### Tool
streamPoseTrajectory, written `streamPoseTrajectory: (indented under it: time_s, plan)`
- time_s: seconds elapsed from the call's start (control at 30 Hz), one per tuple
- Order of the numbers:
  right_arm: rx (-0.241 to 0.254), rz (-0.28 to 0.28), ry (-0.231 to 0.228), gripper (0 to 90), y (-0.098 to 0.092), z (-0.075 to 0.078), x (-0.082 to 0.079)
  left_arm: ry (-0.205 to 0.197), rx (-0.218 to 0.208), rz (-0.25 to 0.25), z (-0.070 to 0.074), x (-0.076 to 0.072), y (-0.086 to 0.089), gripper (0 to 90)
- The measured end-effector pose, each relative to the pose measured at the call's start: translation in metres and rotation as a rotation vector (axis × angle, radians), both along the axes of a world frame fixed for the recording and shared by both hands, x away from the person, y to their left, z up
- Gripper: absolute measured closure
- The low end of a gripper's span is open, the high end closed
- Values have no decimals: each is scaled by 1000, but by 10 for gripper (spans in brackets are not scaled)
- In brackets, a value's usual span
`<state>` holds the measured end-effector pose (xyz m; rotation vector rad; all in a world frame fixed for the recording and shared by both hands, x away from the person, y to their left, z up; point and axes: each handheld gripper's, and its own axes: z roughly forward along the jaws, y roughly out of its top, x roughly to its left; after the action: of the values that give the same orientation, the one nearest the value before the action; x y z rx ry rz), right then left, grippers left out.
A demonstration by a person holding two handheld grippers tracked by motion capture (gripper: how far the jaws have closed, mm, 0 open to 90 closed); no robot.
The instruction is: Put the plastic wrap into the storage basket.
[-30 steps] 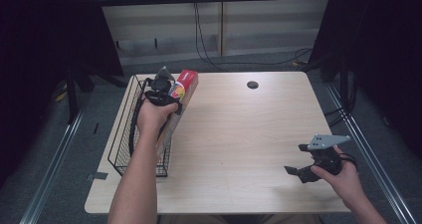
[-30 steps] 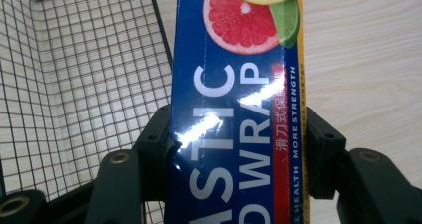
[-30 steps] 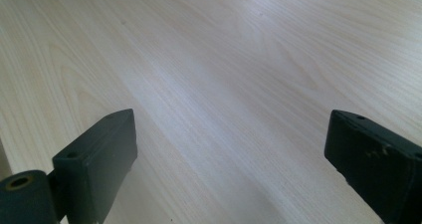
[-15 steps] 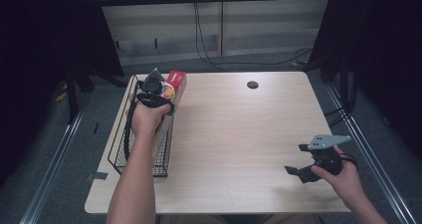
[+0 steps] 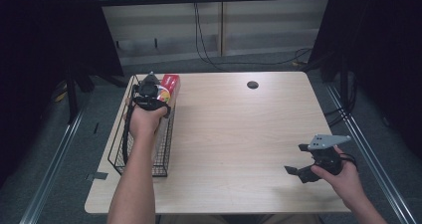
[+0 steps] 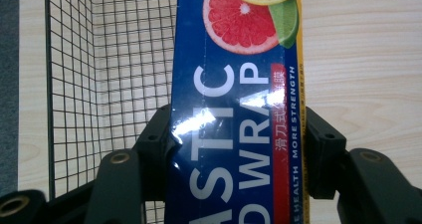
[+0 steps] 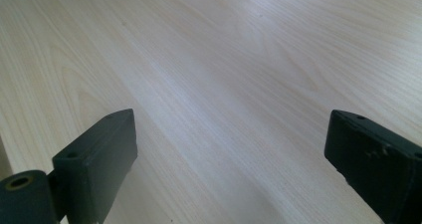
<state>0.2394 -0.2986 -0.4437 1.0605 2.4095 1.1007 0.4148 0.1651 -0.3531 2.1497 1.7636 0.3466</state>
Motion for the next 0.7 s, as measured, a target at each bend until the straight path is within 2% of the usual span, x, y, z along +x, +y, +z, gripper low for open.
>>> streamPoseTrajectory:
  time_s: [0.33, 0.7]
  plan:
    - [1, 2, 0, 60, 0, 0, 0, 9, -2, 18, -3, -2, 4, 433]
    - [2, -1, 3, 60, 0, 0, -1, 21, -1, 73, -11, -4, 17, 433]
